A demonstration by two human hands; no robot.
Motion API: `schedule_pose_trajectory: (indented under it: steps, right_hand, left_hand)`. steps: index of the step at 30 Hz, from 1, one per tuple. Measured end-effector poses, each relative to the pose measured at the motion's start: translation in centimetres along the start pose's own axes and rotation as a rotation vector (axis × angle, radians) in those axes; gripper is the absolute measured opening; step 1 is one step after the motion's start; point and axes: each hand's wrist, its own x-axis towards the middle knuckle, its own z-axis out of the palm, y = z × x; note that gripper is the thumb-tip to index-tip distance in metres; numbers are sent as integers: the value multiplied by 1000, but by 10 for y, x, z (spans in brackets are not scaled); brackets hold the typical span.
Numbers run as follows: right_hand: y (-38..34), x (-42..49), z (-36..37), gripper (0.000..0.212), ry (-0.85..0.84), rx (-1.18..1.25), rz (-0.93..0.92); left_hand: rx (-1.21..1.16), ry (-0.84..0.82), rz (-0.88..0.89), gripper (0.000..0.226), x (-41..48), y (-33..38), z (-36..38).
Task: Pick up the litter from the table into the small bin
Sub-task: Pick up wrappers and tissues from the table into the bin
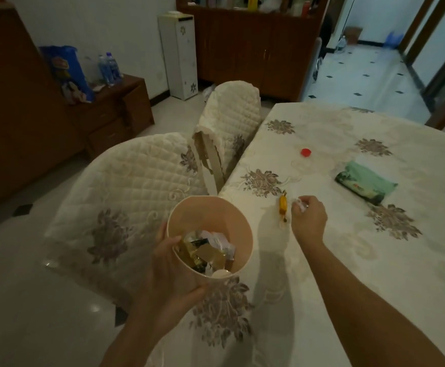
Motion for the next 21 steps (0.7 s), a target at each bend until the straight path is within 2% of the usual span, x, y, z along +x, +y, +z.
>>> schedule_pose_trajectory:
  steps: [2,5,7,11,16,19,21]
  right_hand:
    - [3,28,13,25,2,-17,17]
    - [13,51,37,26,-77,-68,37]
    - [25,53,53,29,-137,-87,34]
    - [45,49,70,32,-153,-101,-9]
    - [35,42,50,24,-90,50,7]
    - [2,28,24,23,-75,179,-37]
    - [-31,16,3,22,-123,259,-101]
  left_hand:
    - [-36,-25,28,78,20,-12,12]
    - [37,6,54,77,43,-26,25]
    - [66,18,44,77,50,-31,31]
    - [42,10,66,77,61,-34,36]
    - [49,-6,107,80,62,-30,38]
    - [58,-12,61,73,55,-24,34]
    - [66,-9,33,71,49,-18,30]
